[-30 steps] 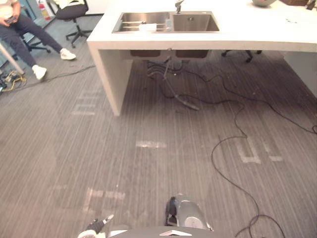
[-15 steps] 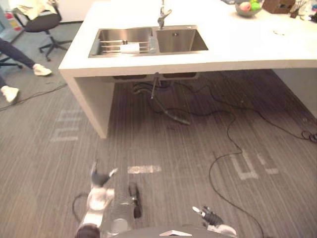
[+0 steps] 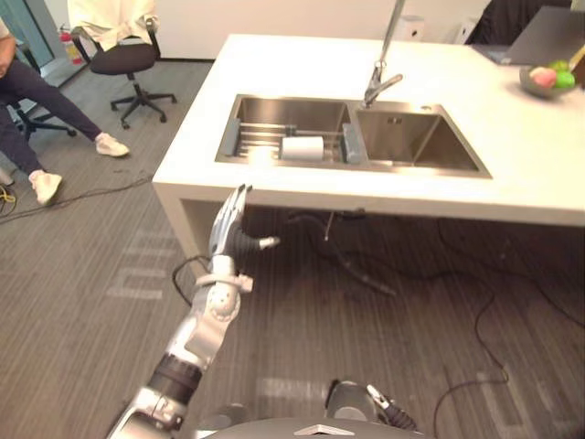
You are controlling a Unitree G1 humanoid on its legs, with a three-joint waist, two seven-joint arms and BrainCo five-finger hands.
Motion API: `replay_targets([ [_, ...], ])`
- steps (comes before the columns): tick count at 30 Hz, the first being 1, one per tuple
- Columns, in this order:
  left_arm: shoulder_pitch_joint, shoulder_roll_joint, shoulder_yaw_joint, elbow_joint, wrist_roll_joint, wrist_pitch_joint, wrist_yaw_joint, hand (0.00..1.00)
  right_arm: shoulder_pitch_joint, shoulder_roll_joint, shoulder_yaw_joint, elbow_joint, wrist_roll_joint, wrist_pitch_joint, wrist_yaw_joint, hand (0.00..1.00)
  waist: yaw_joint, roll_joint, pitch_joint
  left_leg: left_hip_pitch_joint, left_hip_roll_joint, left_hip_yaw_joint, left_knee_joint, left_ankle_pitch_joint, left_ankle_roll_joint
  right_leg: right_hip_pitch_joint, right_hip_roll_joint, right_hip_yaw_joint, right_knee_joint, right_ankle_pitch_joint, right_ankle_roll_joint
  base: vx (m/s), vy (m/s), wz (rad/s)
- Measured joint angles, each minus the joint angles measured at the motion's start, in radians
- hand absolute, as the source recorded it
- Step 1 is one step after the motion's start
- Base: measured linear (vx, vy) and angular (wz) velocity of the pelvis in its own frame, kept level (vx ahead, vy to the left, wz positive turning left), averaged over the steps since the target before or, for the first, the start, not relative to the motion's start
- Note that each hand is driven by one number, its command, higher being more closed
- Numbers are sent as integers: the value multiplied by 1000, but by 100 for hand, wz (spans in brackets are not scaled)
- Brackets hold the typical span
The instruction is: Walk over to the sink, pick up the cup, carry it to the dishwasher, place the cup inside the dishwasher, then close the dishwasher door
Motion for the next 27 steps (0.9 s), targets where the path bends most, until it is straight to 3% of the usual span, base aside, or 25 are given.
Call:
replay_targets([
  [1,-46,0,2,-1,-2,13,14,0,6,15,-3,-3,0,-8,1,0,-12,-1,-2,31,8,-36,-19,-1,-11,-12,28,-42,-194,-20,6,431,-84,60],
  [2,-68,2,2,-1,-3,16,19,0,12,17,-8,-3,-1,-7,1,0,-19,-5,-3,45,13,-51,-26,-4,-16,-15,48,-56,-292,-21,8,454,-125,74],
  [3,-104,2,1,-1,-3,20,25,0,21,20,-22,-3,-2,-1,1,0,-27,0,0,69,32,-83,-26,-16,-37,-19,103,-52,-496,4,20,368,-123,62],
  [4,-117,1,0,-1,-3,20,27,0,31,20,-22,-3,-2,9,0,0,-31,4,3,82,46,-97,-25,-22,-49,-17,133,-37,-600,38,26,457,-180,75],
  [5,-139,0,-1,-1,-3,20,27,0,43,20,-20,-4,-2,20,1,0,-34,5,4,111,72,-115,-22,-36,-72,-11,179,15,-790,121,49,477,-224,77],
  [6,-154,1,-3,-2,0,20,26,0,71,25,-17,-4,-2,35,3,0,-37,2,5,144,88,-123,-19,-56,-101,2,189,75,-928,192,78,489,-241,79],
  [8,-159,16,-5,-31,0,20,24,0,121,39,13,-11,-15,54,7,0,-42,-30,-6,194,107,-95,14,-126,-143,31,165,143,-980,200,92,561,-304,74],
  [9,-157,23,-2,-58,0,19,22,0,137,40,23,-12,-20,61,7,0,-40,-18,-2,220,135,-64,33,-166,-166,25,165,128,-918,296,72,604,-354,78],
  [10,-158,33,-7,-107,0,21,-1,0,145,36,18,-30,-21,64,12,0,-42,4,-19,222,176,-33,48,-185,-192,-14,172,120,-805,338,25,500,-310,55],
  [11,-159,31,-11,-128,0,20,-8,0,145,38,16,-46,-21,66,13,0,-47,15,-22,224,190,-26,43,-185,-193,-32,174,108,-760,309,5,489,-321,56],
  [13,-160,37,-32,-178,0,25,-40,0,142,11,10,-53,-23,68,43,0,-45,24,-26,228,222,-10,43,-143,-227,-63,179,88,-665,224,-9,422,-275,17],
  [15,-160,43,-70,-192,1,56,-82,0,130,7,-9,-46,-37,79,53,0,-43,28,-32,230,261,-13,98,-98,-221,-52,205,73,-608,151,-25,428,-323,-3],
  [16,-157,45,-90,-193,0,78,-113,0,132,7,-43,-41,-62,85,62,0,-44,43,-43,179,298,-34,221,-48,-207,-23,234,51,-618,124,-40,412,-342,-4],
  [17,-157,45,-91,-194,0,79,-113,0,132,7,-43,-41,-62,86,62,0,-44,43,-44,177,300,-36,228,-44,-208,-22,235,50,-620,123,-41,360,-312,3],
  [19,-135,47,-97,-212,-1,95,-157,0,142,7,-58,-41,-62,96,67,0,-57,70,-53,-30,391,-68,587,218,-212,109,304,22,-798,122,-50,299,-185,3],
  [20,-132,48,-95,-218,-1,95,-168,0,143,6,-58,-40,-63,96,67,0,-56,71,-51,-80,415,-55,667,191,-199,152,317,20,-855,134,-51,341,-150,3],
  [21,-127,53,-94,-229,-1,93,-181,0,144,1,-59,-24,-60,96,66,0,-54,56,-41,-149,441,-20,752,113,-187,239,328,19,-940,163,-48,321,-159,4],
  [22,-119,54,-94,-240,-1,89,-198,0,140,-3,-58,7,-57,97,67,0,-40,34,-30,-166,449,20,723,55,-190,310,328,16,-987,182,-50,298,-174,-4],
  [23,-109,54,-96,-253,-1,88,-206,0,140,-7,-57,13,-55,97,67,0,-32,33,-32,-175,450,35,681,32,-191,332,331,18,-1002,180,-53,257,-148,-27],
  [24,-89,64,-97,-296,-2,84,-217,0,132,-28,-47,34,-55,94,67,0,-22,49,-42,-191,446,52,558,9,-191,361,340,29,-1028,178,-56,245,-97,-37],
  [26,-83,80,-101,-341,-2,76,-221,0,112,-81,-13,42,-61,97,67,0,-17,69,-54,-206,413,46,371,14,-191,371,342,53,-1046,176,-57,239,-34,-44],
  [27,-86,94,-105,-353,-3,75,-221,0,100,-101,11,45,-60,97,69,0,-12,72,-57,-200,386,42,267,48,-200,364,340,77,-1045,178,-59,221,59,-48],
])
